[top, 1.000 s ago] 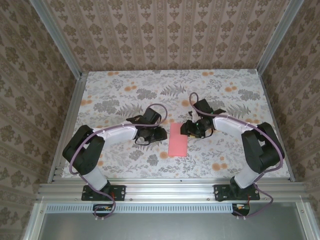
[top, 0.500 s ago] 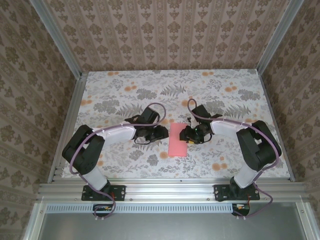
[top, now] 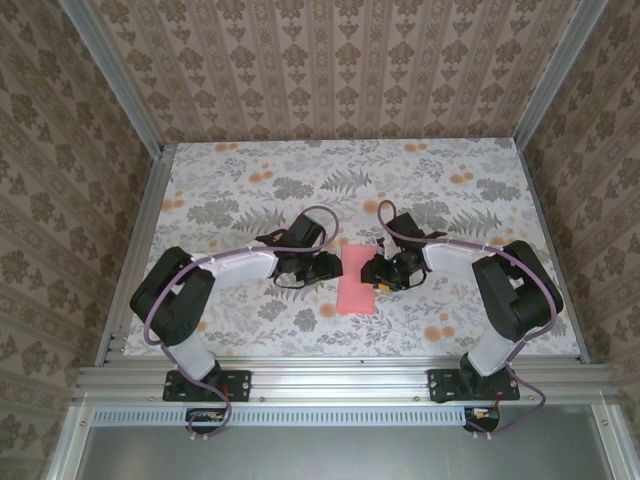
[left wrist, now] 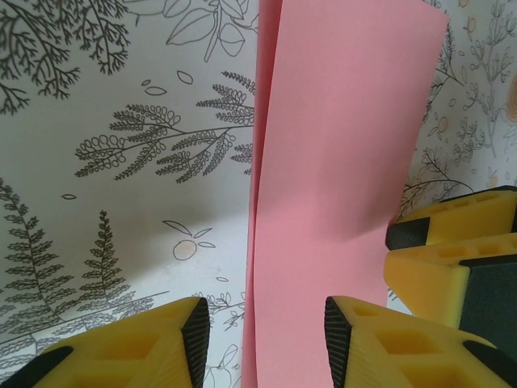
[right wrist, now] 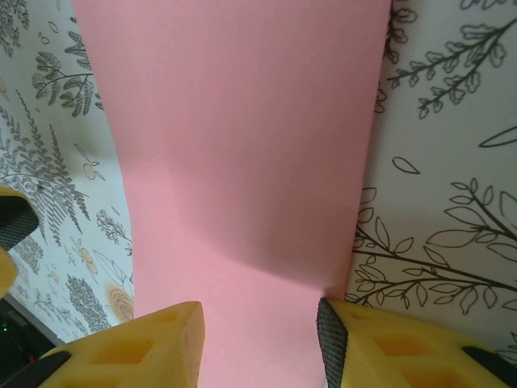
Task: Fold a paper plane with a square sheet of paper (pick it up from the middle)
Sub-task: Fold the triangle a second time at the center of the table.
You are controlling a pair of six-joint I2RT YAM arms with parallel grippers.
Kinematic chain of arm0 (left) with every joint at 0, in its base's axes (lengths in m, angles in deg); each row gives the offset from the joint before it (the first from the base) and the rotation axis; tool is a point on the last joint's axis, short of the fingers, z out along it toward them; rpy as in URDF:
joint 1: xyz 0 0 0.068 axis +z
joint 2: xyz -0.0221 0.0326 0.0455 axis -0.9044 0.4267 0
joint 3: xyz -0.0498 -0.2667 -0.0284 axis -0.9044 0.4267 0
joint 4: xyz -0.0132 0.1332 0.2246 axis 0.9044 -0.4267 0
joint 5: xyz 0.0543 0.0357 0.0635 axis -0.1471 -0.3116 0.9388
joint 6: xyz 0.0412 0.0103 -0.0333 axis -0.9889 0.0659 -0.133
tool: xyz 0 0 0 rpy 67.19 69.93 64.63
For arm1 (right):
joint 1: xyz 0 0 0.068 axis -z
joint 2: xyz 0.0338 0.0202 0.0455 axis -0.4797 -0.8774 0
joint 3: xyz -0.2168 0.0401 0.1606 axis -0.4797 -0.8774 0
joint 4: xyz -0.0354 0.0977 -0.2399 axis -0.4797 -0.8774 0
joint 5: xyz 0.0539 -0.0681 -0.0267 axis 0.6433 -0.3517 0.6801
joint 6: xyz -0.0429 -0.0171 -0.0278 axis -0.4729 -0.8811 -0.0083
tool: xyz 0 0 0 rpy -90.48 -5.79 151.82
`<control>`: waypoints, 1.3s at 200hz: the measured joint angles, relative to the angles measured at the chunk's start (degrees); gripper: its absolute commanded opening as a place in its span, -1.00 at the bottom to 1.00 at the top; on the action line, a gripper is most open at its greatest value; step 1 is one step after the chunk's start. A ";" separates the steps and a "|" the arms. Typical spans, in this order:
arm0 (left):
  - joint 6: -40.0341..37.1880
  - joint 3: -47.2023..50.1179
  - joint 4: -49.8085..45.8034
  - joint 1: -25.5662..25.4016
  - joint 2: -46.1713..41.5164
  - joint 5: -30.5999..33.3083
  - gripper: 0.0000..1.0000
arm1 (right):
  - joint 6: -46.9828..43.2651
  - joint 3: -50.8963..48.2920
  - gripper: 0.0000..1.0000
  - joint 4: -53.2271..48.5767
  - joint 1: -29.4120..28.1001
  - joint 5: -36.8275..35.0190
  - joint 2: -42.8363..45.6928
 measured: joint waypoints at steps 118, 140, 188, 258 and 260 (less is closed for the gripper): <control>4.61 -0.15 -0.52 -2.32 1.53 -3.28 -0.18 | 0.39 -1.36 -0.09 2.16 0.92 1.77 0.26; 5.86 0.52 -0.46 -3.48 1.53 -3.45 -0.18 | 0.44 -1.62 -0.10 2.60 0.92 1.90 0.35; 7.37 1.16 -0.33 -4.55 1.64 -3.43 -0.17 | 1.07 -2.05 -0.10 3.37 0.92 1.92 0.57; 7.93 1.22 0.37 -5.01 1.95 -3.43 -0.11 | 1.25 -2.14 -0.10 3.56 0.92 1.92 0.61; 7.93 1.22 0.37 -5.03 1.97 -3.41 -0.12 | 1.25 -2.14 -0.09 3.56 0.92 1.95 0.61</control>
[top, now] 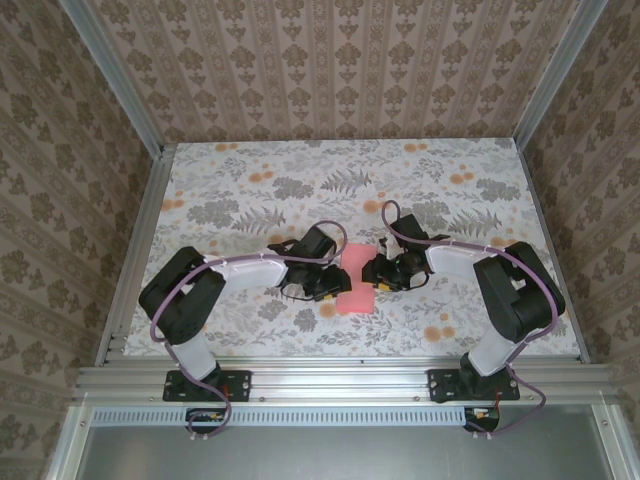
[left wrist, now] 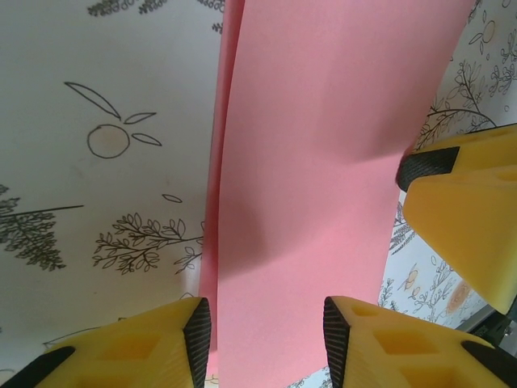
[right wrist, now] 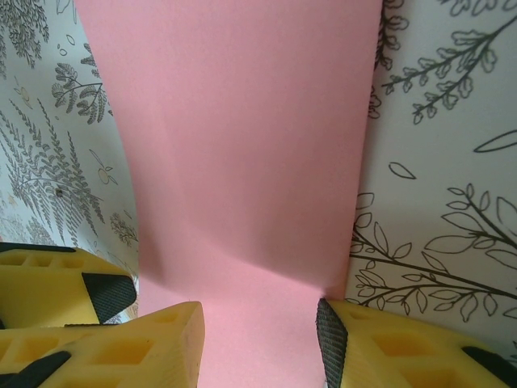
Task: Fold a paper plane with a square sheet of paper (pick it up from the middle)
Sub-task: Fold the triangle a second time at the center of the table.
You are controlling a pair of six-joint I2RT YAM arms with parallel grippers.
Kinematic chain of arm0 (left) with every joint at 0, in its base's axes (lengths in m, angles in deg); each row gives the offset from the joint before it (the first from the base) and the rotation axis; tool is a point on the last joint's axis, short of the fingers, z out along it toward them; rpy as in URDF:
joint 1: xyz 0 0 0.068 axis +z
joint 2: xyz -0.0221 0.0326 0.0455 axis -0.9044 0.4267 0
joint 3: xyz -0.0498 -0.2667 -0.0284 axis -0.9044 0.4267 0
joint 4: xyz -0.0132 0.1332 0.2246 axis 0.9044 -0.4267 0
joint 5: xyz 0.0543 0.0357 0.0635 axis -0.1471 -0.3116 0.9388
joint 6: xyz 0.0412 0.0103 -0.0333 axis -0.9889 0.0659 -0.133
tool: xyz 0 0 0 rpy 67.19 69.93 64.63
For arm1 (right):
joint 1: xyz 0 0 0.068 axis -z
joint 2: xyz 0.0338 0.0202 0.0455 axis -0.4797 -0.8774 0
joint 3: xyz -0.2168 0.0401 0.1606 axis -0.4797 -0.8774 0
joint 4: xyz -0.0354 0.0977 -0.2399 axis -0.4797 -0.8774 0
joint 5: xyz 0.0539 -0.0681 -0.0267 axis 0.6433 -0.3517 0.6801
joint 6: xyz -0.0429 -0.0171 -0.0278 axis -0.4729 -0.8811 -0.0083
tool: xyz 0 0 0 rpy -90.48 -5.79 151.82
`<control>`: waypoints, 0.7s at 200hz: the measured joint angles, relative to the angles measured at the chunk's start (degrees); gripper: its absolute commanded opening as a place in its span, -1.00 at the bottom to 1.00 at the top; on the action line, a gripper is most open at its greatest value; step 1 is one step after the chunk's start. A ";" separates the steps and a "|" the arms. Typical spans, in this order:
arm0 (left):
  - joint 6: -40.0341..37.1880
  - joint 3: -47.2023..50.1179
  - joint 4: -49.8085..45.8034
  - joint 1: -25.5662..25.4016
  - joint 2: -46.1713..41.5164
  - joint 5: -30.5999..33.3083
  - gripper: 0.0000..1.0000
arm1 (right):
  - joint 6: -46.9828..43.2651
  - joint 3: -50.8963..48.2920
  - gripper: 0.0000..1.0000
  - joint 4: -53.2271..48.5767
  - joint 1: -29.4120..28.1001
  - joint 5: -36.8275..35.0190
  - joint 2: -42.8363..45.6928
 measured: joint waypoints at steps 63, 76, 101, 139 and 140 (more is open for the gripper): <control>-0.02 -0.02 -0.07 -0.31 1.05 0.00 -0.12 | 0.00 0.00 -0.09 0.00 0.00 0.00 0.00; -0.04 -0.04 -0.04 -0.31 1.29 0.00 -0.15 | 0.00 0.00 -0.10 0.00 0.00 0.00 0.00; -0.07 -0.17 0.02 -0.50 1.40 -0.02 -0.19 | 0.00 0.00 -0.10 0.00 0.00 0.00 0.00; -0.09 -0.24 0.17 -0.63 1.42 -0.02 -0.24 | 0.00 0.00 -0.10 0.00 0.00 0.00 0.00; -0.09 -0.24 0.20 -0.63 1.42 -0.02 -0.24 | 0.00 0.00 -0.10 0.00 0.00 0.00 0.00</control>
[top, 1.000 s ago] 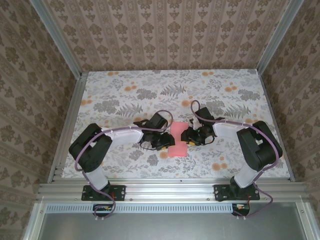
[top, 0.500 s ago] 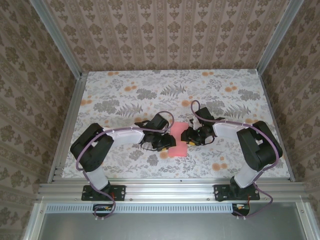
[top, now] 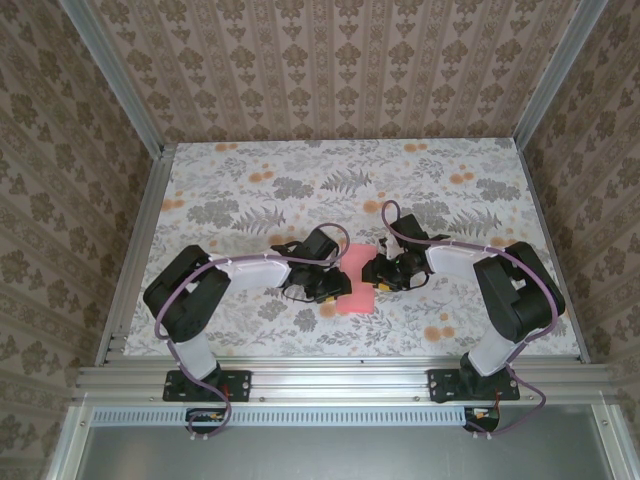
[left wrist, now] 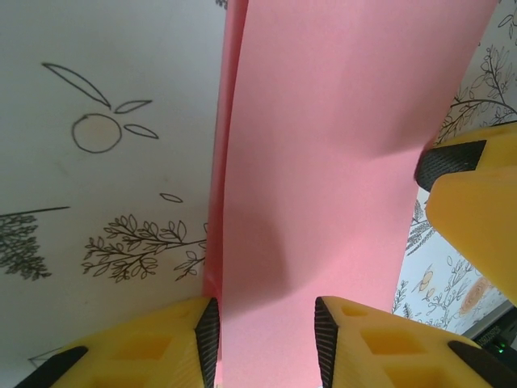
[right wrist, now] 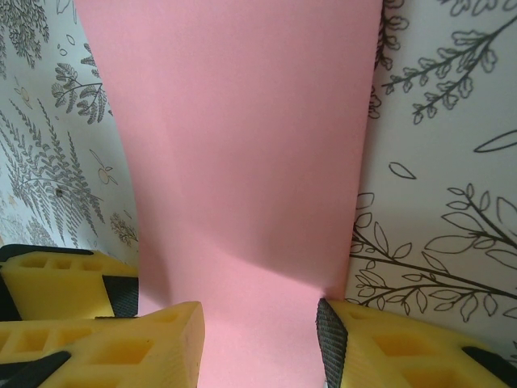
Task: Fold a paper plane with a square sheet of paper (pick it up from the middle)
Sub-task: Fold the triangle a second time at the center of the table.
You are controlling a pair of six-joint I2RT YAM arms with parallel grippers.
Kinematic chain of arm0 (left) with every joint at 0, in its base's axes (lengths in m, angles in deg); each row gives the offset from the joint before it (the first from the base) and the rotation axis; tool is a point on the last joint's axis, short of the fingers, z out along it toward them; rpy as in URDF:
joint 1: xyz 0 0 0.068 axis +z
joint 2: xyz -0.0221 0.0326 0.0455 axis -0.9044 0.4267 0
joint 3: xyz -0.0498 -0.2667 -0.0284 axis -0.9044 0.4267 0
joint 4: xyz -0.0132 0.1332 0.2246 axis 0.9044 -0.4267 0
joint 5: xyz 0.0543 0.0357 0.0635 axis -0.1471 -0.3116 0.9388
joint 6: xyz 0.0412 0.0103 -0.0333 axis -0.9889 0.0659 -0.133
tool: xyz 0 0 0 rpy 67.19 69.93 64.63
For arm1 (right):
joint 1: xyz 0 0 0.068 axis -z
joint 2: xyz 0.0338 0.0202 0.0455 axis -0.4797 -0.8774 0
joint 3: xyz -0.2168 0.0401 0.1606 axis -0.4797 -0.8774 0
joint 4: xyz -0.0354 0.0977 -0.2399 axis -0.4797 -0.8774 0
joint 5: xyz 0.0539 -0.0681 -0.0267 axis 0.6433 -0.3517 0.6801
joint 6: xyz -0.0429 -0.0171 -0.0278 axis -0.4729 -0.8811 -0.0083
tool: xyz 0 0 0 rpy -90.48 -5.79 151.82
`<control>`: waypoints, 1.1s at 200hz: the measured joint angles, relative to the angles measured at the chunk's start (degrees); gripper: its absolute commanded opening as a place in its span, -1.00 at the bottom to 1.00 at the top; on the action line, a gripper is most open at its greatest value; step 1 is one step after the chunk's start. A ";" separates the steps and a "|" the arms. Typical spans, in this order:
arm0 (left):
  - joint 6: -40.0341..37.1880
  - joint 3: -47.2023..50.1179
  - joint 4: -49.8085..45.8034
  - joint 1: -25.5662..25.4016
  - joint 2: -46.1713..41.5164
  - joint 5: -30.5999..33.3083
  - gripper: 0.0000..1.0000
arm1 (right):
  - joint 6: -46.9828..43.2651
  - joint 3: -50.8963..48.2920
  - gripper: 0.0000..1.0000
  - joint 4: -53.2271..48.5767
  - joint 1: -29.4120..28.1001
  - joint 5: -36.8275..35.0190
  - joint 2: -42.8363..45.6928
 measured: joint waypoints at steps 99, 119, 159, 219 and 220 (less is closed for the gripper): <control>0.02 0.09 3.82 1.68 -0.04 -0.42 -0.29 | 0.00 0.00 -0.09 0.00 0.11 0.07 0.04; 0.04 0.09 4.83 2.47 -0.04 -0.70 -0.29 | 0.00 0.00 -0.09 0.02 0.11 0.22 0.04; 0.09 0.20 7.04 4.39 -0.04 -2.21 -0.30 | 0.00 0.00 -0.09 0.28 0.11 0.44 0.04; 0.96 0.17 10.67 5.70 1.53 -5.05 -0.34 | 0.00 0.00 -0.08 0.50 0.20 0.72 0.04; 0.96 0.17 10.67 5.70 1.55 -5.07 -0.34 | 0.00 0.00 -0.08 0.50 0.20 0.74 0.04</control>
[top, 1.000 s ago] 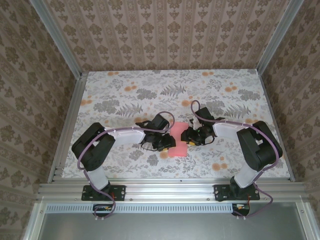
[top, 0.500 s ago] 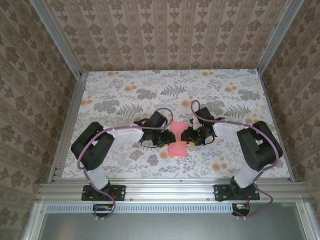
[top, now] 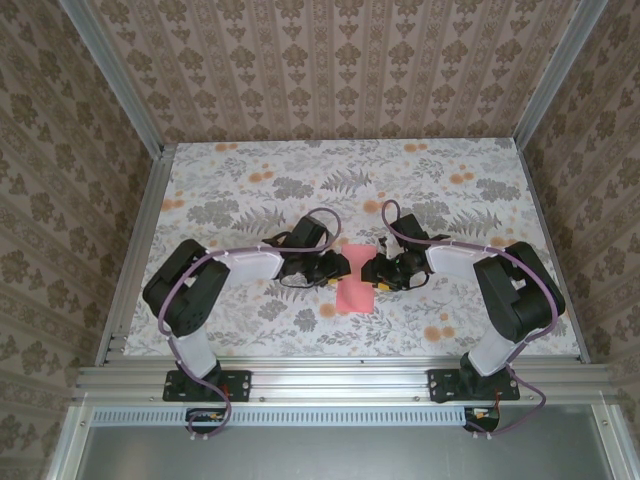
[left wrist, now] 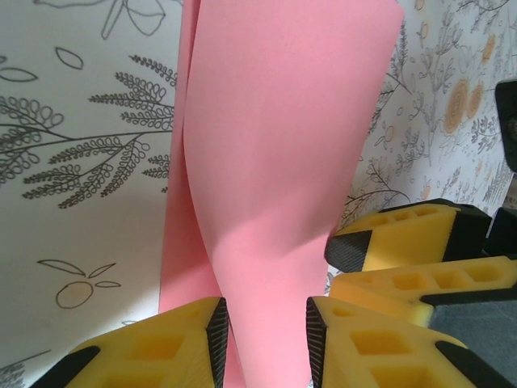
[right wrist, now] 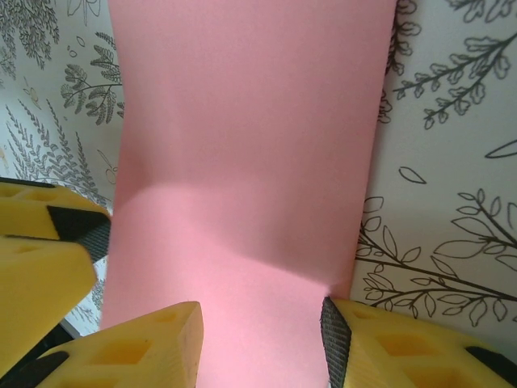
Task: Fold a paper plane with a square sheet of paper (pick it up from the middle)
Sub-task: Fold the triangle a second time at the center of the table.
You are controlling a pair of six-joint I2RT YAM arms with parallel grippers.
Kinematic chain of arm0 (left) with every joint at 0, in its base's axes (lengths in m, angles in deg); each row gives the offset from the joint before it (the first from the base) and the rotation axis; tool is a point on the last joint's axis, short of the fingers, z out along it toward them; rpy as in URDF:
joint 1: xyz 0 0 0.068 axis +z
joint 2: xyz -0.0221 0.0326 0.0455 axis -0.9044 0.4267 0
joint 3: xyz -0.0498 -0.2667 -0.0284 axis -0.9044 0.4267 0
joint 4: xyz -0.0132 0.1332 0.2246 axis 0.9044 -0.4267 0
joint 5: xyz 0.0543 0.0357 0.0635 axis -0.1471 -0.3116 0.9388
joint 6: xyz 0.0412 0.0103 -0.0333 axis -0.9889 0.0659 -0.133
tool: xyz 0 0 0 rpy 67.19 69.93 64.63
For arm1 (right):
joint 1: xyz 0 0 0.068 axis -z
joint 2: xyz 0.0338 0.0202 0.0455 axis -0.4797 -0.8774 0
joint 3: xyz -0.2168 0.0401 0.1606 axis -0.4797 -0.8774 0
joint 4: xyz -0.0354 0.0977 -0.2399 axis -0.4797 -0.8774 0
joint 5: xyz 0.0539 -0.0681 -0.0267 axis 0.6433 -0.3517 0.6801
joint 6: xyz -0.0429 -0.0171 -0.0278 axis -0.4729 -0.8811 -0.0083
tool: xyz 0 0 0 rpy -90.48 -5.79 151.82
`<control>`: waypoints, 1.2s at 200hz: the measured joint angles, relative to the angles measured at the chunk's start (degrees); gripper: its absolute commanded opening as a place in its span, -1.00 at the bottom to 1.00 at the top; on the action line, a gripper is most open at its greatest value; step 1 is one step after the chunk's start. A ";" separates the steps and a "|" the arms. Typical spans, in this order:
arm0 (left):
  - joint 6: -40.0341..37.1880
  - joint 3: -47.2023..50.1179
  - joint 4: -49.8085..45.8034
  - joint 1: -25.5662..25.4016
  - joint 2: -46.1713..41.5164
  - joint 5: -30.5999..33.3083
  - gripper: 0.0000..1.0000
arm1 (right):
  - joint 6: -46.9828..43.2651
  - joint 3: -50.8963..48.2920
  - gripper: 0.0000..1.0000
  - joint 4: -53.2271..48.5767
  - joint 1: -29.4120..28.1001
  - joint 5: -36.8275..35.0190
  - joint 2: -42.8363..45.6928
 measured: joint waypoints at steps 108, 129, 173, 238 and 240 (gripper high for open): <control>1.68 -0.02 0.39 0.07 1.31 -0.07 -0.72 | -0.04 -0.04 -0.04 0.35 0.13 0.55 0.96; 2.03 -0.02 0.55 0.09 1.31 -0.07 -0.78 | -0.39 -0.61 -0.03 0.35 0.13 0.48 3.67; 3.23 -0.02 0.11 0.68 1.16 0.07 -0.83 | -4.42 -4.13 -0.05 -0.52 -0.33 -3.45 16.79; 3.85 -1.38 -0.92 0.92 0.39 0.07 -0.82 | -12.48 -6.12 -0.02 -2.84 -15.76 -16.31 27.54; 3.85 -1.42 -0.92 0.92 0.39 0.07 -0.82 | -12.70 -6.19 -0.01 -2.84 -16.24 -16.61 27.54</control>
